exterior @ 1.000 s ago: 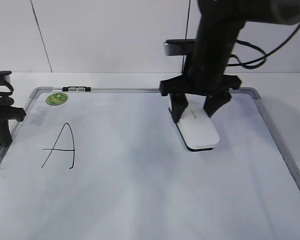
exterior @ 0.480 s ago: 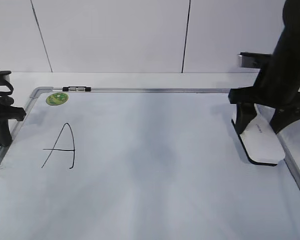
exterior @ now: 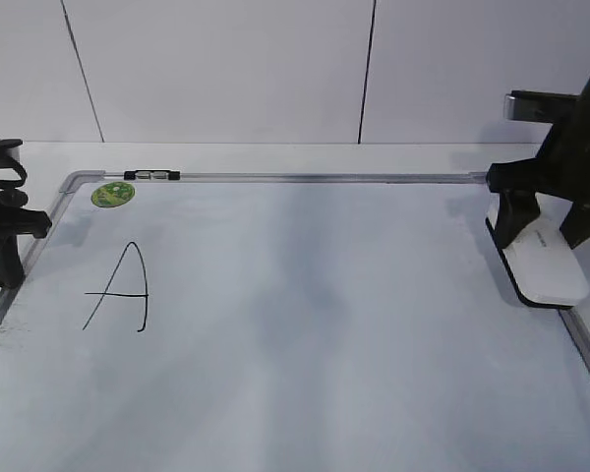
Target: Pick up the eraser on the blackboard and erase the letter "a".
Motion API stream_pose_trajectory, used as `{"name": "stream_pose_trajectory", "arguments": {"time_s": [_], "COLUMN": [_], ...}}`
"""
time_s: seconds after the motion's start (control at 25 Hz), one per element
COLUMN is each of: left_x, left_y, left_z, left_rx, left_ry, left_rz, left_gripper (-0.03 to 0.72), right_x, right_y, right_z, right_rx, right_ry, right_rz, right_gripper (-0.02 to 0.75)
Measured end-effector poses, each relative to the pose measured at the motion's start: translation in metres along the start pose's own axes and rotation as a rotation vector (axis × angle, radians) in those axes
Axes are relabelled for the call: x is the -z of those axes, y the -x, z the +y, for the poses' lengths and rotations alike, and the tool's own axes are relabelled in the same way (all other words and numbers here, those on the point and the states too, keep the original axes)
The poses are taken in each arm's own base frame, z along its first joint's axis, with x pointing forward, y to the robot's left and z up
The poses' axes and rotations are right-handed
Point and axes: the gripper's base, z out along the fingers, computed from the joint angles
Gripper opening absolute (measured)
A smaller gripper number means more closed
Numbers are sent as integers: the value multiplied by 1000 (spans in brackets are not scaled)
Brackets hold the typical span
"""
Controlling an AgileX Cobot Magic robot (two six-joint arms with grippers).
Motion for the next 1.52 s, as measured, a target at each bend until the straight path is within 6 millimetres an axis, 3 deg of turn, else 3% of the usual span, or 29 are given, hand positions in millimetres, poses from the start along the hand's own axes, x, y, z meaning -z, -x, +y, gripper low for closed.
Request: {"name": "stream_pose_trajectory", "arguments": {"time_s": [0.32, 1.52], "left_x": [0, 0], "left_y": [0, 0], "left_z": [0, 0], "left_rx": [1, 2], "left_ry": [-1, -3], "left_rz": [0, 0], "left_gripper": [14, 14], "right_x": [-20, -29], "right_y": [4, 7], "right_z": [-5, -5], "right_rx": [26, 26], "right_ry": [-40, -36], "right_rz": [32, 31], "right_gripper": [545, 568]}}
